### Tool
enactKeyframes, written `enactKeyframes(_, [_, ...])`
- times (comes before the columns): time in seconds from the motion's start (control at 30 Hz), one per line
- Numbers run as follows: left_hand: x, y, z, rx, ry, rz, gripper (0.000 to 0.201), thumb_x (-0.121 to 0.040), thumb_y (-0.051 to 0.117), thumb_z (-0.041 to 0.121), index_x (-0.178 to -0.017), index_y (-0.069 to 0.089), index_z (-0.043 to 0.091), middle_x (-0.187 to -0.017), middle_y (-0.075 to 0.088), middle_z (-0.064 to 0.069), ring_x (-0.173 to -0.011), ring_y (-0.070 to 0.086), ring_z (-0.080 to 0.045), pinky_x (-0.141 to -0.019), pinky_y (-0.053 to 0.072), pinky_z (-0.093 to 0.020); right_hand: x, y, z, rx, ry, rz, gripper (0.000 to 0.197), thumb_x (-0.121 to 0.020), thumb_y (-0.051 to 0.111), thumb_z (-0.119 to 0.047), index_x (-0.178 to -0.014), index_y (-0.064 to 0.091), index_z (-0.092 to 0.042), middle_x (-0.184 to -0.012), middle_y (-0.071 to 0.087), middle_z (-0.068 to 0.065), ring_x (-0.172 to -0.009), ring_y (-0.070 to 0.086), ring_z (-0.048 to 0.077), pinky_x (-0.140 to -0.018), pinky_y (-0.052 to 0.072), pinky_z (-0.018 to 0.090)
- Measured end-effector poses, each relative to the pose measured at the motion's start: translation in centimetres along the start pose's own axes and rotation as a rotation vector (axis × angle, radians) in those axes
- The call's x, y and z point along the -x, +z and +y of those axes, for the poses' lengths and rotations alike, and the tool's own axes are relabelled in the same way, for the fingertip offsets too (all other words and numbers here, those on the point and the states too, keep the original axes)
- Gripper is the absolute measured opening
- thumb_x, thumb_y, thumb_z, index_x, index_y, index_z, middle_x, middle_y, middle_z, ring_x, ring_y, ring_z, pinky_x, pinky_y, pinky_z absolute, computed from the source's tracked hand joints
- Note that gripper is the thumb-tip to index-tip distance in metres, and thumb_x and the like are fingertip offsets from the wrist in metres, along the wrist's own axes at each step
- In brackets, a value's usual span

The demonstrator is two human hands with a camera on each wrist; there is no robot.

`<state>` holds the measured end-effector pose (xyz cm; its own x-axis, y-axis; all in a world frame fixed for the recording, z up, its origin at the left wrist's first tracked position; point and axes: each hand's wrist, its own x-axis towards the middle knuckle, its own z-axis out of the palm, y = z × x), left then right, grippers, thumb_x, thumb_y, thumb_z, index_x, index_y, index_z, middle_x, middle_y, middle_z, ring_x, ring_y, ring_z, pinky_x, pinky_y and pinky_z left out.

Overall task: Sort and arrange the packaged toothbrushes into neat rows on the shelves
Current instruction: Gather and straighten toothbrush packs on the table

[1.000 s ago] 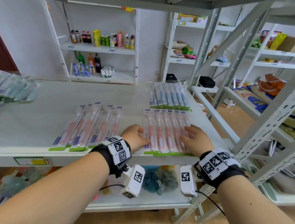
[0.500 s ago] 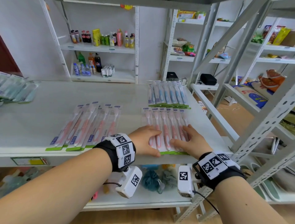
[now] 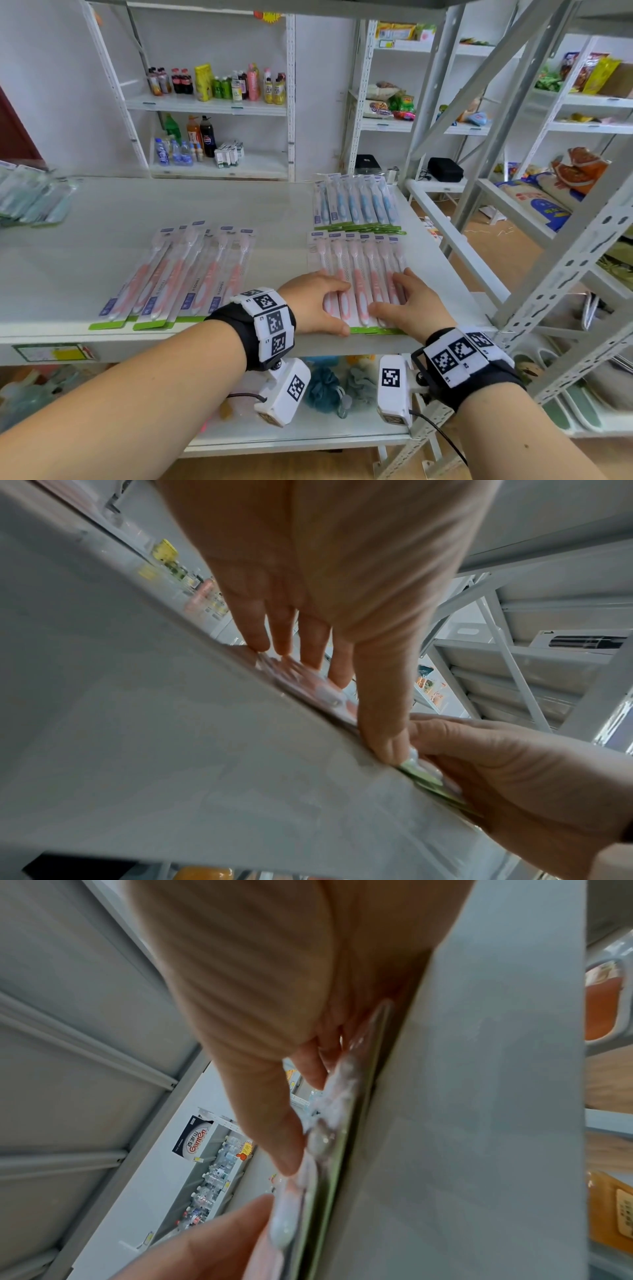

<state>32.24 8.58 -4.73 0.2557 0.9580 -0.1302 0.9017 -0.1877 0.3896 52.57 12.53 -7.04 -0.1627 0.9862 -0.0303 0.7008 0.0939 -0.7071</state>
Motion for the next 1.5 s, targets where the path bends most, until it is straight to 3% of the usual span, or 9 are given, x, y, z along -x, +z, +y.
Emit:
enactKeyframes(0.3, [-0.1, -0.1, 0.2, 0.003, -0.008, -0.003, 0.085, -0.069, 0.074, 0.054, -0.142, 0.037, 0.029, -0.148, 0.036, 0.0, -0.134, 0.035, -0.018, -0.108, 0.028, -0.026, 0.2, -0.6, -0.3, -0.001, 0.013, -0.045, 0.087, -0.07, 0.079, -0.034, -0.143, 0.037, -0.012, -0.153, 0.03, 0.006, -0.137, 0.033, 0.019, -0.113, 0.028, 0.037])
enactKeyframes(0.6, [0.2, -0.3, 0.2, 0.03, 0.013, 0.031, 0.084, -0.073, 0.073, 0.048, -0.144, 0.035, 0.024, -0.155, 0.025, -0.001, -0.142, 0.022, -0.019, -0.113, 0.017, -0.028, 0.5, -0.7, -0.7, -0.026, 0.047, -0.024, 0.081, -0.076, 0.074, -0.034, -0.143, 0.036, -0.013, -0.153, 0.03, 0.004, -0.134, 0.038, 0.022, -0.107, 0.03, 0.031])
enactKeyframes(0.83, [2.4, -2.2, -2.4, 0.128, -0.071, 0.225, 0.048, -0.085, 0.061, 0.038, -0.131, 0.051, 0.028, -0.147, 0.034, -0.001, -0.136, 0.028, -0.019, -0.109, 0.021, -0.029, 0.7, -1.2, -1.8, -0.099, 0.076, 0.049, 0.074, -0.08, 0.072, -0.028, -0.143, 0.037, -0.01, -0.148, 0.038, 0.009, -0.132, 0.04, 0.024, -0.104, 0.03, 0.031])
enactKeyframes(0.97, [4.5, -3.9, -5.9, 0.164, -0.229, 0.368, 0.035, -0.088, 0.057, 0.029, -0.123, 0.056, 0.026, -0.139, 0.042, -0.001, -0.131, 0.034, -0.02, -0.108, 0.027, -0.031, 1.0, -0.2, -4.8, -0.154, 0.012, 0.153, 0.063, -0.08, 0.072, -0.023, -0.137, 0.046, -0.015, -0.144, 0.044, 0.008, -0.131, 0.041, 0.024, -0.098, 0.03, 0.027])
enactKeyframes(1.07, [6.8, -5.4, -9.7, 0.151, -0.446, 0.454, 0.031, -0.088, 0.055, 0.03, -0.118, 0.059, 0.026, -0.134, 0.047, -0.003, -0.123, 0.044, -0.024, -0.104, 0.037, -0.034, 1.2, 1.7, -8.3, -0.174, -0.054, 0.108, 0.058, -0.081, 0.069, -0.028, -0.135, 0.048, -0.019, -0.14, 0.049, 0.003, -0.126, 0.046, 0.02, -0.095, 0.033, 0.027])
enactKeyframes(1.17, [9.2, -6.4, -13.7, 0.184, -0.601, 0.468, 0.033, -0.085, 0.057, 0.03, -0.118, 0.06, 0.024, -0.13, 0.055, -0.004, -0.117, 0.052, -0.026, -0.1, 0.042, -0.033, 1.2, 4.3, -11.4, -0.244, -0.088, 0.028, 0.053, -0.08, 0.071, -0.028, -0.129, 0.054, -0.016, -0.127, 0.058, 0.001, -0.108, 0.054, 0.013, -0.085, 0.039, 0.019])
enactKeyframes(1.33, [12.9, -6.9, -18.7, 0.305, -0.741, 0.482, 0.04, -0.083, 0.063, 0.031, -0.119, 0.059, 0.015, -0.126, 0.058, -0.009, -0.112, 0.056, -0.03, -0.095, 0.045, -0.033, 1.1, 9.2, -15.0, -0.24, -0.011, -0.138, 0.048, -0.076, 0.075, -0.029, -0.119, 0.058, -0.016, -0.112, 0.063, 0.006, -0.099, 0.061, 0.019, -0.091, 0.048, 0.034])
enactKeyframes(1.4, [13.9, -6.8, -20.0, 0.305, -0.747, 0.467, 0.043, -0.083, 0.062, 0.033, -0.121, 0.057, 0.014, -0.128, 0.055, -0.011, -0.112, 0.056, -0.029, -0.096, 0.045, -0.034, 1.2, 11.1, -16.0, -0.191, 0.024, -0.158, 0.047, -0.076, 0.075, -0.031, -0.118, 0.058, -0.017, -0.108, 0.062, 0.003, -0.091, 0.06, 0.016, -0.082, 0.049, 0.027])
enactKeyframes(1.5, [14.7, -6.7, -21.1, 0.311, -0.743, 0.404, 0.052, -0.081, 0.063, 0.041, -0.124, 0.053, 0.014, -0.128, 0.052, -0.009, -0.112, 0.055, -0.026, -0.093, 0.045, -0.032, 1.4, 13.3, -17.3, -0.148, 0.075, -0.139, 0.048, -0.077, 0.073, -0.03, -0.119, 0.055, -0.016, -0.091, 0.056, -0.004, -0.071, 0.053, 0.005, -0.049, 0.041, 0.011])
